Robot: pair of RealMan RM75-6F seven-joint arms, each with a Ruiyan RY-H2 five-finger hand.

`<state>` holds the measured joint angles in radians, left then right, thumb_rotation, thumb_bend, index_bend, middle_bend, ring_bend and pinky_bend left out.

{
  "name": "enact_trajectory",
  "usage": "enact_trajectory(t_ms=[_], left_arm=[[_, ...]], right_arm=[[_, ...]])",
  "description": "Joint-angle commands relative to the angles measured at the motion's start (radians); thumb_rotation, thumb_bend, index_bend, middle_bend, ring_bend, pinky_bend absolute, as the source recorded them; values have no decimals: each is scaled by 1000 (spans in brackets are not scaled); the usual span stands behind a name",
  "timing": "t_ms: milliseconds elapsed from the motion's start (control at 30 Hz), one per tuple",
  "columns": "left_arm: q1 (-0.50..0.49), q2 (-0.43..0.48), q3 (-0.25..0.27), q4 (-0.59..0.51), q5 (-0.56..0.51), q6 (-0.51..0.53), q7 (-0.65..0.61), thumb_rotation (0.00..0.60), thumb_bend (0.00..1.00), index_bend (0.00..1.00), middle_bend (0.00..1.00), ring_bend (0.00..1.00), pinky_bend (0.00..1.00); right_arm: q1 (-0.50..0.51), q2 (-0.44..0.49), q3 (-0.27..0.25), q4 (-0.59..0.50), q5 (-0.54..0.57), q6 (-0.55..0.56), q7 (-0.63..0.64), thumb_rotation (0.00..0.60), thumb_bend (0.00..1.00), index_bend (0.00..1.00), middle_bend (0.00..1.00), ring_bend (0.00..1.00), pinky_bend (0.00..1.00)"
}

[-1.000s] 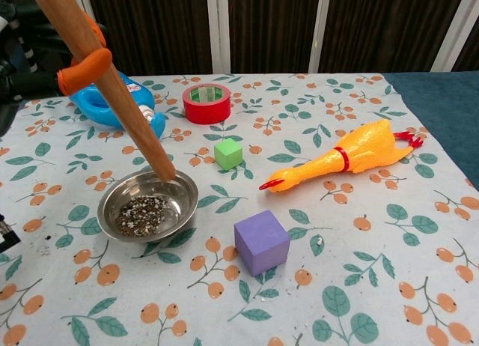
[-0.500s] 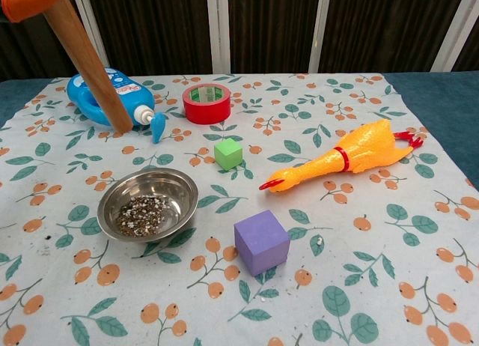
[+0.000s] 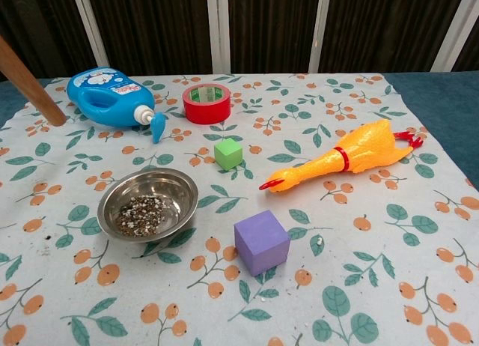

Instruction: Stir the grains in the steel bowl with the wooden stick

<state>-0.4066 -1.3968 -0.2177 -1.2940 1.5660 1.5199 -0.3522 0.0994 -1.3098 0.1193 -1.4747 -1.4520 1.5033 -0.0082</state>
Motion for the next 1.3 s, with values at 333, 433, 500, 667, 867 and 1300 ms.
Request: enact_trajectory(t_ms=[333, 433, 500, 667, 867, 1300], left_arm=[[25, 0, 85, 227, 8, -51, 67, 600, 818, 654, 794, 255, 0], [31, 2, 87, 247, -1, -52, 60, 600, 818, 655, 795, 255, 0], [36, 7, 88, 258, -7, -51, 53, 600, 818, 655, 795, 255, 0], [48, 22, 88, 279, -23, -49, 34, 600, 818, 656, 795, 255, 0], [46, 23, 89, 275, -30, -57, 21, 600, 808, 655, 780, 255, 0], [21, 14, 128, 152, -16, -131, 103, 600, 505, 491, 569, 224, 0]], right_arm=[[-2, 0, 1, -4, 5, -1, -3, 600, 353, 0, 0, 0, 0], [-2, 1, 1, -5, 7, -2, 1, 600, 353, 0, 0, 0, 0], [-2, 1, 1, -5, 7, -3, 2, 600, 353, 0, 0, 0, 0], [-2, 2, 1, -6, 5, -2, 2, 600, 354, 0, 0, 0, 0], [-1, -1, 0, -8, 2, 0, -6, 600, 353, 0, 0, 0, 0], [-4, 5, 2, -16, 14, -6, 5, 600, 353, 0, 0, 0, 0]])
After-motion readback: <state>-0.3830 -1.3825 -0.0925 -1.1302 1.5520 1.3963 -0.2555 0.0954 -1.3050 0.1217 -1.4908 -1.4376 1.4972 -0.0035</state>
